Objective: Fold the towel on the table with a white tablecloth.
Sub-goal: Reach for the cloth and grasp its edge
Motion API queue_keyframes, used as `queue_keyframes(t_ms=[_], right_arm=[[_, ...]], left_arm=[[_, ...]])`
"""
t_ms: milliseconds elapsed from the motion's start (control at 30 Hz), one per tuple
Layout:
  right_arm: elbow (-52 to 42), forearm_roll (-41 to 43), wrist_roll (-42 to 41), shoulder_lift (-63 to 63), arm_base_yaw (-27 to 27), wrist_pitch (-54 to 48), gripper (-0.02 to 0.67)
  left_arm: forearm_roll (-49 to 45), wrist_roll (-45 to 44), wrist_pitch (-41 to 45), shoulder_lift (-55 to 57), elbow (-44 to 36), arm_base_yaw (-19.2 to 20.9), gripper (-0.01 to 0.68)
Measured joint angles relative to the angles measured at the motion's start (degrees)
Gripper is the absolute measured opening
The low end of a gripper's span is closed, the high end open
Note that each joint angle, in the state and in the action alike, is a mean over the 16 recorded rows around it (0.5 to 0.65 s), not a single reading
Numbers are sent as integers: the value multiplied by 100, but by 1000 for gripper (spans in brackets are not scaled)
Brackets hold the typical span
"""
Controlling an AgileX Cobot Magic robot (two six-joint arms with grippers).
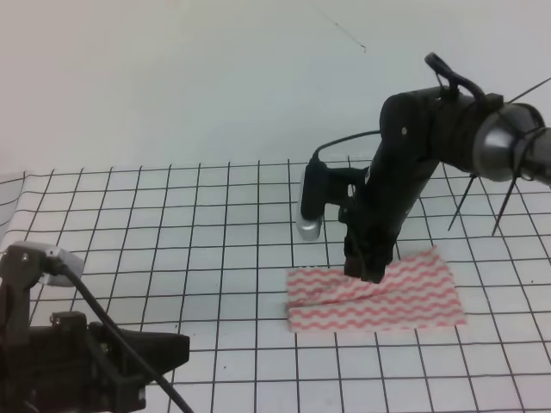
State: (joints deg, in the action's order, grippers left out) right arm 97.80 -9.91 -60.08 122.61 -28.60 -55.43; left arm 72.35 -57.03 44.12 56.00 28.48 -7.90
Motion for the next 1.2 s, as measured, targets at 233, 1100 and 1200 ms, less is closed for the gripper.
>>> queue_keyframes(t_ms=[233,1100,1200], right_arm=[[152,-159,-192,201,-8,-210,295],[363,-389,-360,592,-170,-495,37],[423,-353,-333,592,-170,-518,4]], left_arm=[[-94,46,81,0,0,0,-2],[-144,106,105,0,0,-171,-2],[-145,104,101,0,0,-171,-2]])
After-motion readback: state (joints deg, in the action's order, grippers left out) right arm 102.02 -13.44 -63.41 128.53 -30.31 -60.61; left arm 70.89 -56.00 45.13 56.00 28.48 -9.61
